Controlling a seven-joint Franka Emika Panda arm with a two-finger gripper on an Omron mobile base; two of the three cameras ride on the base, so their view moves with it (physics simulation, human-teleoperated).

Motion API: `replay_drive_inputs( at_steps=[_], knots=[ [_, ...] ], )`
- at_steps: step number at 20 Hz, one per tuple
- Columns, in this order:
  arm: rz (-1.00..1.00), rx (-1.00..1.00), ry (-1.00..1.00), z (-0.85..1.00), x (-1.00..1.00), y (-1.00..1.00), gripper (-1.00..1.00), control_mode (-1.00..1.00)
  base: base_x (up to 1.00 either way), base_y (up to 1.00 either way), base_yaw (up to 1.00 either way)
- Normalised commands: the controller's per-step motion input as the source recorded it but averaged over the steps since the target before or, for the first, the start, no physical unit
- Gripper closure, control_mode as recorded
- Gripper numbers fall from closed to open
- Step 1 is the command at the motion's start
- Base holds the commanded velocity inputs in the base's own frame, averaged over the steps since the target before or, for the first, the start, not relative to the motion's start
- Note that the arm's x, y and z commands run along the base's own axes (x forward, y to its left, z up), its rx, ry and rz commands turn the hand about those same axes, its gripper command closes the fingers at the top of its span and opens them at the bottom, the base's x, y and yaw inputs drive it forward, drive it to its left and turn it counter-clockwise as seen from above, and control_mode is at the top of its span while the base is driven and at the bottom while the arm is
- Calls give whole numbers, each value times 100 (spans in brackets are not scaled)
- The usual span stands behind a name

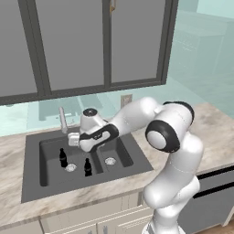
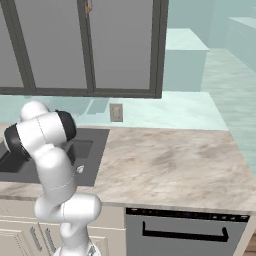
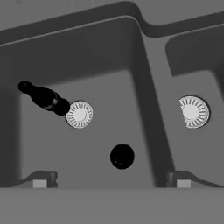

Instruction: Place the large bottle from the dining counter next to the other large bottle outside the sink, and place the small bottle from the dining counter next to the other small bottle inside the sink.

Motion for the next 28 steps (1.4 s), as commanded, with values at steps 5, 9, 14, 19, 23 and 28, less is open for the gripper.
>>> replay_drive_inputs(
  at_steps=[5,9,14,19,23,28],
  knots=[
    [10,1,0,31,-29,0,-100,-100,0,0,0],
    [12,0,0,3,-45,0,-100,-100,0,0,0],
    [11,0,0,1,-33,0,-100,-100,0,0,0],
    [7,1,0,28,-6,0,-100,-100,0,0,0],
    [4,2,0,50,-1,0,-100,-100,0,0,0],
    [4,2,0,44,-7,0,-100,-100,0,0,0]
  ],
)
